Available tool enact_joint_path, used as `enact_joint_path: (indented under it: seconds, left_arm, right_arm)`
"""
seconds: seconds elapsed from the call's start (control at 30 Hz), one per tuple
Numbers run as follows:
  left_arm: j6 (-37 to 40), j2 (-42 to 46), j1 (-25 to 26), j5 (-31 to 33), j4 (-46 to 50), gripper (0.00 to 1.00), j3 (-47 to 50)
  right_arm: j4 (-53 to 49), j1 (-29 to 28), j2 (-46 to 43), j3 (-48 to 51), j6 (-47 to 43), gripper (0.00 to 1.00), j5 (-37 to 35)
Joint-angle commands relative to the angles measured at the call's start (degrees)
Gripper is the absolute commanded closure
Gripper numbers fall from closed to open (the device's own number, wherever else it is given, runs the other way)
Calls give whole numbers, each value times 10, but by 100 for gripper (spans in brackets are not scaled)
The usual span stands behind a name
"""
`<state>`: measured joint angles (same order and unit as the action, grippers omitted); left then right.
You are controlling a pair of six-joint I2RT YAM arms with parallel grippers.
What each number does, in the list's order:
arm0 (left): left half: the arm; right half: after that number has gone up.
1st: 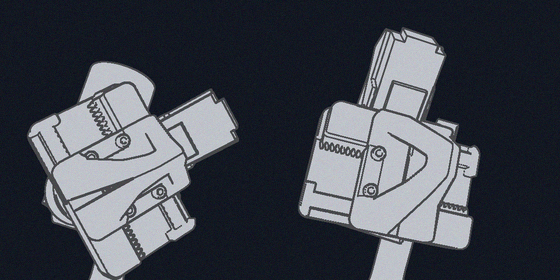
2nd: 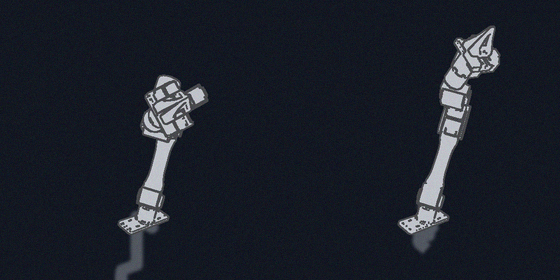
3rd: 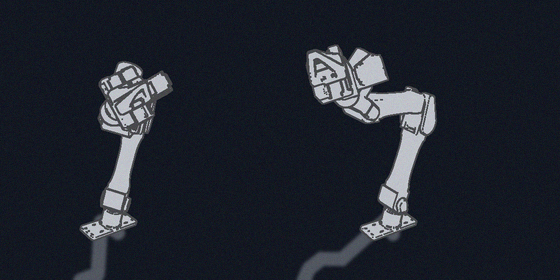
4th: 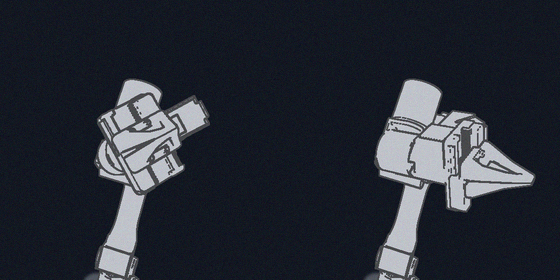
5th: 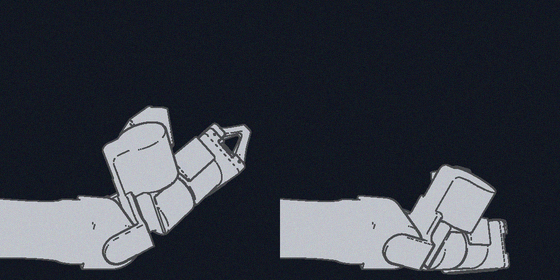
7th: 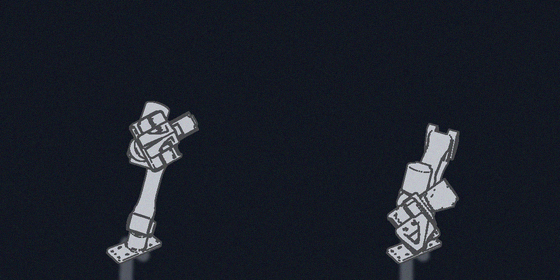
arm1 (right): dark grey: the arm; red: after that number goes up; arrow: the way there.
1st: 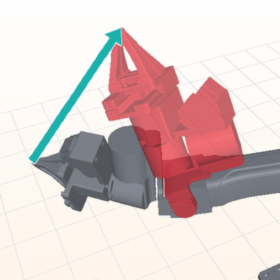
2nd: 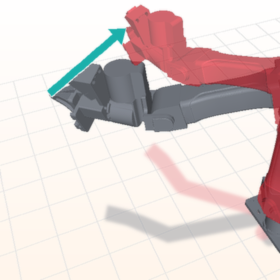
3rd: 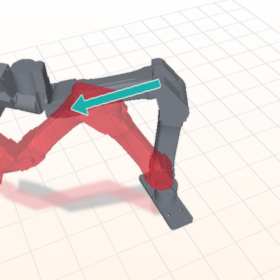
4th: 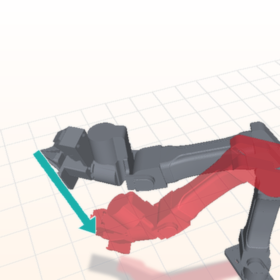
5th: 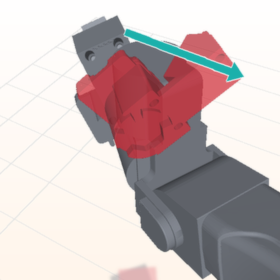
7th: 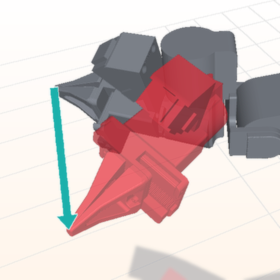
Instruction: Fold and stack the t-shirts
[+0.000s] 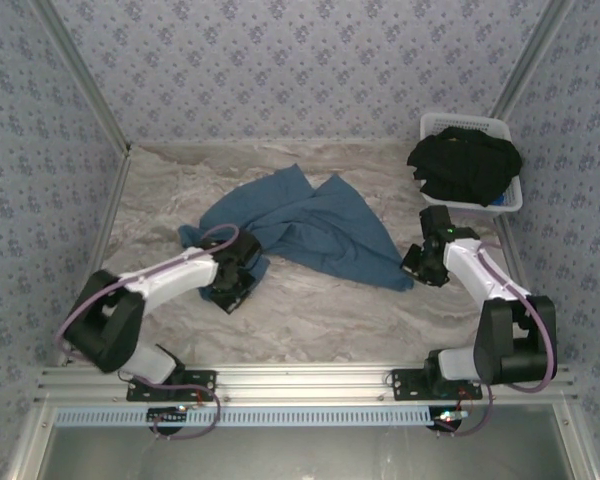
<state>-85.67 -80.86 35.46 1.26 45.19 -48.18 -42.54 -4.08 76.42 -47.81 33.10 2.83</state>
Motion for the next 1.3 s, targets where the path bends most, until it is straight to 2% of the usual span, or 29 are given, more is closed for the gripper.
enact_joint_path:
  seconds: [0.0, 0.17, 0.33, 0.5, 0.63, 0.8, 0.87, 0.93, 1.0, 1.13, 1.2, 1.27]
  left_arm:
    - [39, 135, -46, 86, 121, 100, 18]
    - [95, 302, -162, 77, 155, 100, 30]
    - [155, 337, -262, 71, 204, 100, -24]
    - [216, 324, -303, 110, 193, 100, -106]
    - [236, 290, -309, 91, 167, 100, -141]
    - [203, 302, -307, 29, 165, 100, -73]
    - [194, 314, -300, 5, 162, 100, -35]
    - [194, 323, -286, -5, 156, 100, -4]
    - [197, 322, -283, -20, 146, 100, 14]
    - [199, 307, -279, -24, 123, 100, 25]
    - [205, 292, -277, -28, 108, 100, 17]
    - [212, 277, -275, -33, 95, 100, 9]
  right_arm:
    - [-28, 1, -36, -6, -20, 100, -3]
    - [-39, 8, -42, -13, -36, 100, -15]
    - [-48, 15, -36, -17, -39, 100, -24]
    - [-51, 30, -43, -42, -44, 100, -17]
    - [-50, 32, -15, -47, -46, 100, -23]
    - [-66, 40, 6, -32, -2, 100, -100]
    - [-75, 39, -2, -33, 35, 90, -146]
    - [-67, 5, -25, -44, 49, 65, -183]
    - [-29, -48, -31, -58, 50, 52, -192]
    - [29, -133, 61, -129, 48, 40, -161]
    - [70, -149, 137, -171, 37, 40, -102]
    - [112, -170, 203, -229, 13, 41, -79]
